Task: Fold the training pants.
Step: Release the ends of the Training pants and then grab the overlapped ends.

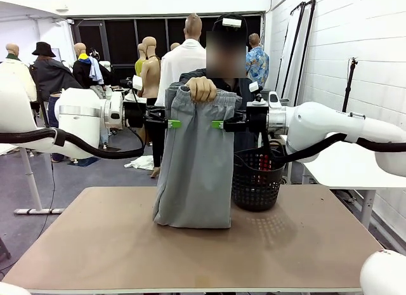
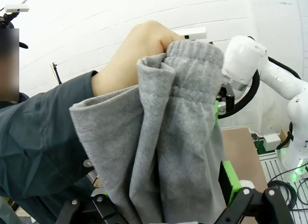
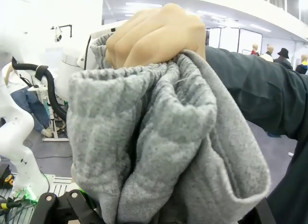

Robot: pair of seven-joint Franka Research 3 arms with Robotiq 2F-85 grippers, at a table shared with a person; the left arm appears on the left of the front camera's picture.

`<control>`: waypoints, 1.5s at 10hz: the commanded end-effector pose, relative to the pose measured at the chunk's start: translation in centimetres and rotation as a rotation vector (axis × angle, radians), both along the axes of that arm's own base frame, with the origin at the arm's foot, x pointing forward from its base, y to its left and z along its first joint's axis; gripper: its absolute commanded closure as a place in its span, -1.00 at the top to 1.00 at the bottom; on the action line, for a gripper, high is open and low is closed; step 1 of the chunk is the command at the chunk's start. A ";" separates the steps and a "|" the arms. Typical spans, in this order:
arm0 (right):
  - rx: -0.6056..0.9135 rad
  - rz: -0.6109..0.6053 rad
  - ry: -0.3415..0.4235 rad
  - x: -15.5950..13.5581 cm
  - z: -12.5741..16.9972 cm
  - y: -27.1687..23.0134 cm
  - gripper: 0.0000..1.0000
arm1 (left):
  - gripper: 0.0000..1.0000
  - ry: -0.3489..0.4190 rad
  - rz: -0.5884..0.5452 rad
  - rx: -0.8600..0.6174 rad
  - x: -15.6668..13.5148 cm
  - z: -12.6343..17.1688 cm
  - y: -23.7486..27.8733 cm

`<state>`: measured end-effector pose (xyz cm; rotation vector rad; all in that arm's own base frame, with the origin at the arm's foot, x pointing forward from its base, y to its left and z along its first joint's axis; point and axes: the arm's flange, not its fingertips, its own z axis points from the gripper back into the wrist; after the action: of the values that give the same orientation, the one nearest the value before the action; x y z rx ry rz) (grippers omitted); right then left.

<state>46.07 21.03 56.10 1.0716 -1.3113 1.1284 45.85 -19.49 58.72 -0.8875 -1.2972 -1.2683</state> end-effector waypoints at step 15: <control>-0.069 0.060 0.017 2.6 0.0 2.1 0.10 | 0.00 0.068 -0.044 0.055 2.0 -0.2 -3.2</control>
<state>48.83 22.96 55.94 1.0874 -1.2271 1.2089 47.62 -22.45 58.77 -0.9568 -1.2170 -1.2871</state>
